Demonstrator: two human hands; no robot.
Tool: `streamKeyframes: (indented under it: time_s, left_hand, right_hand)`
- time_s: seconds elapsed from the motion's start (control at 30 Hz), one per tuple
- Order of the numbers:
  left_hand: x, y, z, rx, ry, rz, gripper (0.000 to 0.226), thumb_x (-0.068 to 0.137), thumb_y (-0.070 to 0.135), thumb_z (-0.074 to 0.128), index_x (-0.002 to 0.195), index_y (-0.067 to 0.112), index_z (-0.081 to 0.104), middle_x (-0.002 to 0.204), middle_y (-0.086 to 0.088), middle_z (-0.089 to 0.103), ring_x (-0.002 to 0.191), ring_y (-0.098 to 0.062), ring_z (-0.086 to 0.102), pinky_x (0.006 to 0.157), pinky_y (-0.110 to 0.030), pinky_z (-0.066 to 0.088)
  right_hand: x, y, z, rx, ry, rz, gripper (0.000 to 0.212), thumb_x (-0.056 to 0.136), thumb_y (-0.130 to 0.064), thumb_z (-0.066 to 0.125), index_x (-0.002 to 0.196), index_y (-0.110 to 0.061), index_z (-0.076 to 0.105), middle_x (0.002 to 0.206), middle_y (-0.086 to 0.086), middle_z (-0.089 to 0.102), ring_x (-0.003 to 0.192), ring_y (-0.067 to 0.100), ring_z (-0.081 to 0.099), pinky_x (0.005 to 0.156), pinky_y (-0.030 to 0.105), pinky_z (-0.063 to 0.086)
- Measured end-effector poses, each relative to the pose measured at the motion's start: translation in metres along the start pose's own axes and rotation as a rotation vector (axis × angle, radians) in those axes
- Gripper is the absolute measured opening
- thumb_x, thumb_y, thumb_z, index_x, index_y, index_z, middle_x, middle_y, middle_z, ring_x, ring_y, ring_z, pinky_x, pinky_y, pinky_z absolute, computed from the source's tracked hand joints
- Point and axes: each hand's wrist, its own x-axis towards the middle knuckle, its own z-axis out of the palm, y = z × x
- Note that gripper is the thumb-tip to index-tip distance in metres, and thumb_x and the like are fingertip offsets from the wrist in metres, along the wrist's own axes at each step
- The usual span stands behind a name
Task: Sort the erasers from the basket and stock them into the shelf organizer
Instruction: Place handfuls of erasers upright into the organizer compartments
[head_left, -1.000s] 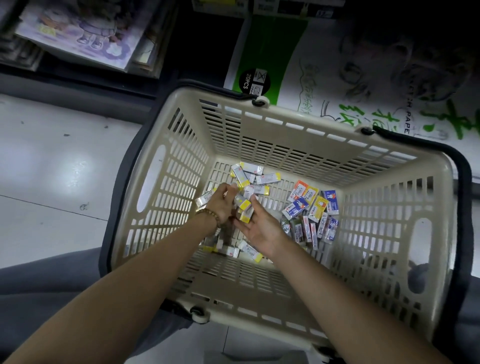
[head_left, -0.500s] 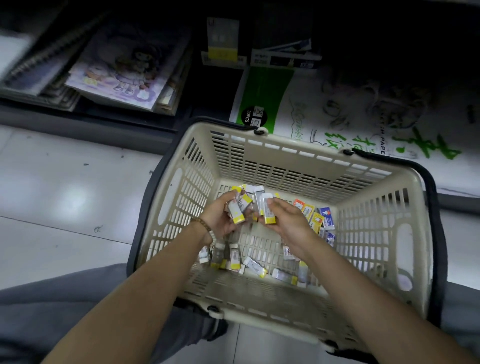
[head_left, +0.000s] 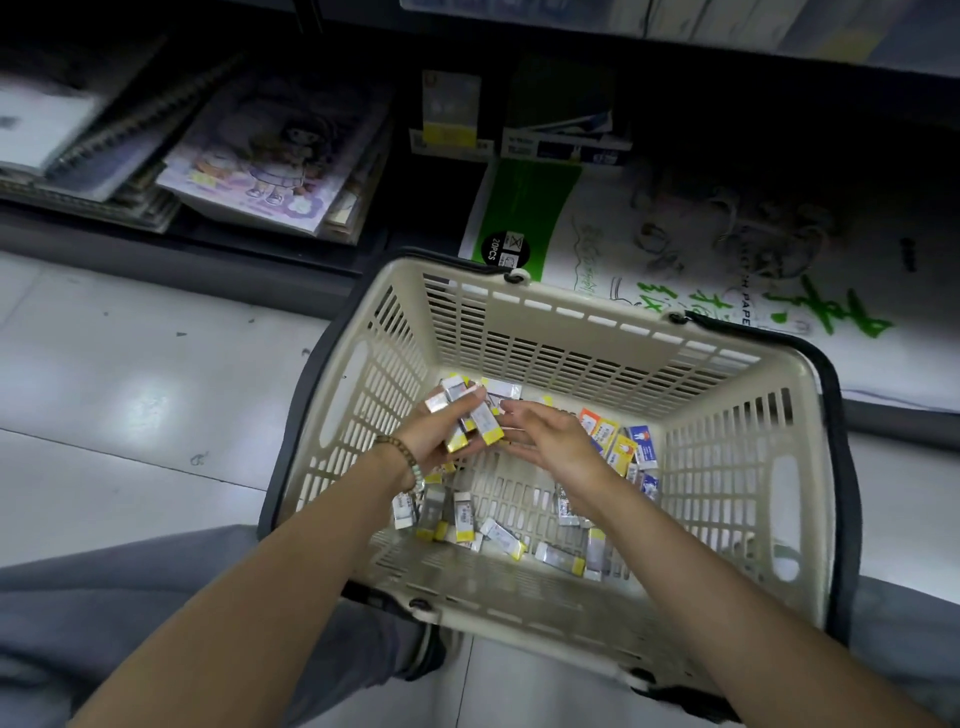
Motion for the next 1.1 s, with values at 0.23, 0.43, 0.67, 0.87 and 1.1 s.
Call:
streamKeyframes:
  time_s: [0.23,0.43,0.67,0.87,1.1]
  left_hand:
    - [0.002,0.01,-0.042,0.176,0.132,-0.063,0.024,0.072,0.03,0.078,0.093,0.022,0.068,0.091,0.0,0.072,0.073,-0.009,0.071,0.057,-0.024,0.056]
    - [0.007,0.0,-0.045,0.161,0.145,-0.079,0.018,0.073,0.03,0.078,0.087,0.024,0.069,0.073,0.008,0.074,0.067,-0.005,0.07,0.057,-0.024,0.056]
    - [0.004,0.003,-0.04,0.172,0.112,-0.092,0.015,0.078,0.025,0.074,0.092,0.022,0.068,0.069,0.009,0.073,0.062,-0.004,0.069,0.051,-0.022,0.055]
    - [-0.009,0.016,-0.026,0.227,0.035,-0.097,0.023,0.071,0.027,0.079,0.091,0.018,0.071,0.075,0.003,0.075,0.064,-0.006,0.07,0.054,-0.021,0.055]
    - [-0.042,0.059,0.045,0.335,-0.181,0.022,0.019,0.073,0.033,0.075,0.084,0.019,0.071,0.077,0.003,0.074,0.068,-0.004,0.07,0.055,-0.019,0.054]
  right_hand:
    - [0.017,0.063,-0.004,-0.305,-0.19,0.286,0.034,0.096,-0.028,0.052,0.128,-0.017,0.055,0.132,0.005,0.054,0.114,0.021,0.054,0.085,0.024,0.047]
    - [0.039,0.099,0.023,-0.618,-0.322,0.167,0.045,0.095,-0.019,0.054,0.138,-0.013,0.045,0.091,0.011,0.053,0.091,0.031,0.055,0.077,0.033,0.042]
    - [0.032,0.108,0.02,-0.567,-0.281,0.084,0.016,0.088,0.001,0.06,0.097,-0.008,0.05,0.091,0.009,0.046,0.067,0.013,0.043,0.065,0.017,0.041]
    - [0.009,0.071,-0.01,-0.443,-0.072,0.048,0.018,0.079,-0.003,0.072,0.088,-0.012,0.059,0.095,0.014,0.062,0.089,0.02,0.058,0.077,0.026,0.049]
    - [-0.057,-0.073,-0.088,-0.198,-0.022,-0.099,0.02,0.079,-0.013,0.071,0.099,-0.018,0.07,0.087,-0.006,0.073,0.074,0.003,0.066,0.067,0.016,0.054]
